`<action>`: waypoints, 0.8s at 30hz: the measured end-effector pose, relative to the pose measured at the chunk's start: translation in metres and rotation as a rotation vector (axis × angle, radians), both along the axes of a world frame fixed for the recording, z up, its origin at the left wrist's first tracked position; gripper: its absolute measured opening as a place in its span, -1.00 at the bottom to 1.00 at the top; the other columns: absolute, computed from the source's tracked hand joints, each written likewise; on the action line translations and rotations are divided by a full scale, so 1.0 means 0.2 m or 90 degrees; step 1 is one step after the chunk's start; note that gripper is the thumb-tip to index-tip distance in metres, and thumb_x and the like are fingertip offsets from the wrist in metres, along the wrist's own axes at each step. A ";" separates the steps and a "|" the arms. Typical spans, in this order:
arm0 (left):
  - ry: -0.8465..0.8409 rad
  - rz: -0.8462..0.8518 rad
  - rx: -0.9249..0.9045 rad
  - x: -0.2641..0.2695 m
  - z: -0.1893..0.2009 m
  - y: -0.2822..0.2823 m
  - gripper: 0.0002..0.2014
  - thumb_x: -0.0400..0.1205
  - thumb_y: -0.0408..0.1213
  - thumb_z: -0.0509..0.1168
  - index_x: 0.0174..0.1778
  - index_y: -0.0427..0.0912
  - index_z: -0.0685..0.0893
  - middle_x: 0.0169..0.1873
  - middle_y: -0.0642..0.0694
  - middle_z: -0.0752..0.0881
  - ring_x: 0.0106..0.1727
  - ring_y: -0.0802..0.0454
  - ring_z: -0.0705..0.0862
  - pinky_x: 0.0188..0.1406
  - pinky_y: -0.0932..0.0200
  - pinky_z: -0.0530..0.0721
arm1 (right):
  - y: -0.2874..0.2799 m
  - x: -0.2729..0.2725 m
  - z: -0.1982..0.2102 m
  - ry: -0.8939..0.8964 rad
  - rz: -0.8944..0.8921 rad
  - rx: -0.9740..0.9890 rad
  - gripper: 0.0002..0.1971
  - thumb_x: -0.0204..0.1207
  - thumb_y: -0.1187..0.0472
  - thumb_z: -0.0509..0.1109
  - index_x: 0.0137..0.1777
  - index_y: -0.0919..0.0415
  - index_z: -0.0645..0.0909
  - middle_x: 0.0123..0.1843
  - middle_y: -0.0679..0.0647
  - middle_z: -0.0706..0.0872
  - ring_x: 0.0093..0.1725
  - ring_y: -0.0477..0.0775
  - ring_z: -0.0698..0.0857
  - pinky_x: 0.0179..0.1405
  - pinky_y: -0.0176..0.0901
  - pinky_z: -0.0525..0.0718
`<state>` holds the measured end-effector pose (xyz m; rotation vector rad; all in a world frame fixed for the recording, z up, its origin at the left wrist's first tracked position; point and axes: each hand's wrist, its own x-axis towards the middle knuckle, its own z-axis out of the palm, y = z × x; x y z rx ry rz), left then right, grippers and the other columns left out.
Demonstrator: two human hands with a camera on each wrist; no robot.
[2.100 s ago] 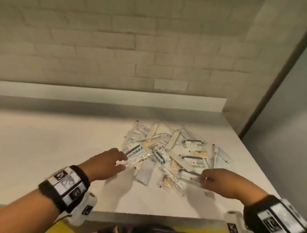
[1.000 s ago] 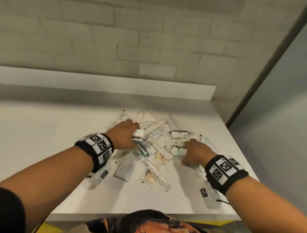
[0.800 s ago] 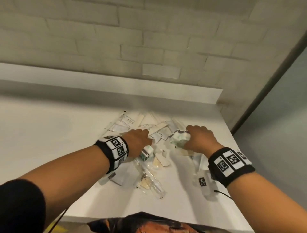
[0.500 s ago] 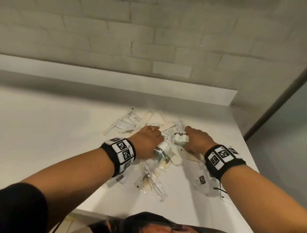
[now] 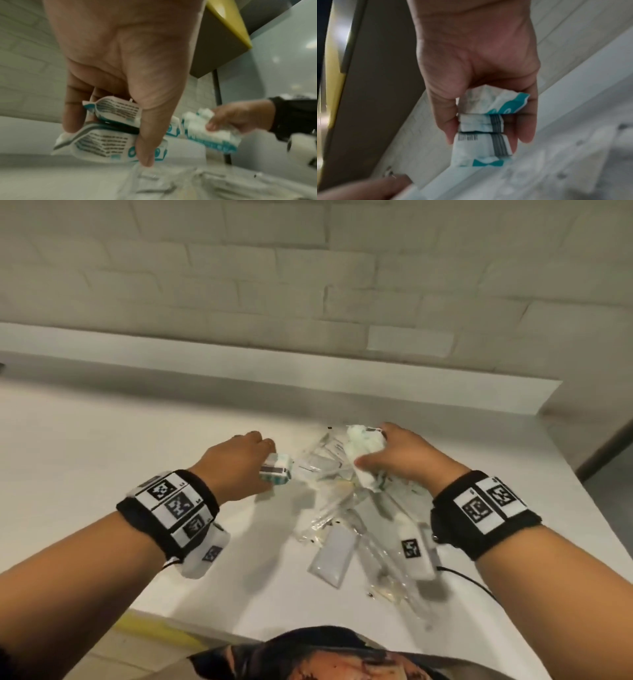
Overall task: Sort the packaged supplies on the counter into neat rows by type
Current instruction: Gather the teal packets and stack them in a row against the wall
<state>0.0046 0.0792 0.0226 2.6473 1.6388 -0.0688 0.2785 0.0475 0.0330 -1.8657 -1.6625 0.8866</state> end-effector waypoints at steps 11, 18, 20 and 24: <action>0.007 -0.043 -0.107 -0.44 -0.30 0.14 -0.39 0.42 -0.03 0.50 0.37 0.03 0.44 0.20 0.01 0.54 0.18 -0.03 0.59 0.05 0.08 0.60 | 0.22 -0.87 -0.29 -0.147 0.054 -0.151 -0.57 0.37 0.15 0.50 0.20 0.16 0.46 -0.09 0.04 0.67 -0.24 0.03 0.71 -0.47 -0.25 0.62; -0.004 -0.188 -0.120 -0.32 -0.30 0.11 -0.41 0.44 -0.10 0.48 0.35 -0.03 0.41 0.18 -0.03 0.58 0.13 -0.07 0.60 -0.04 0.03 0.61 | 0.23 -0.67 -0.31 -0.395 -0.080 -0.131 -0.41 0.31 0.14 0.42 0.37 0.15 0.38 0.10 0.09 0.67 0.08 0.18 0.68 -0.02 -0.04 0.63; -0.025 -0.229 -0.144 -0.27 -0.29 0.09 -0.43 0.43 -0.07 0.47 0.30 -0.06 0.40 0.13 -0.05 0.62 0.01 -0.08 0.62 -0.13 0.06 0.60 | 0.22 -0.60 -0.30 -0.401 -0.102 -0.146 -0.27 0.29 0.02 0.50 0.45 0.13 0.32 0.24 0.13 0.63 0.18 0.21 0.66 0.10 0.02 0.65; -0.064 -0.209 -0.229 -0.22 -0.22 0.17 -0.59 0.59 0.12 0.28 0.18 -0.11 0.55 0.04 -0.08 0.69 -0.05 -0.07 0.62 -0.09 0.06 0.60 | 0.18 -0.52 -0.23 -0.458 -0.097 -0.100 -0.07 0.31 -0.26 0.51 0.60 0.04 0.18 0.45 0.20 0.44 0.43 0.29 0.44 0.35 0.17 0.46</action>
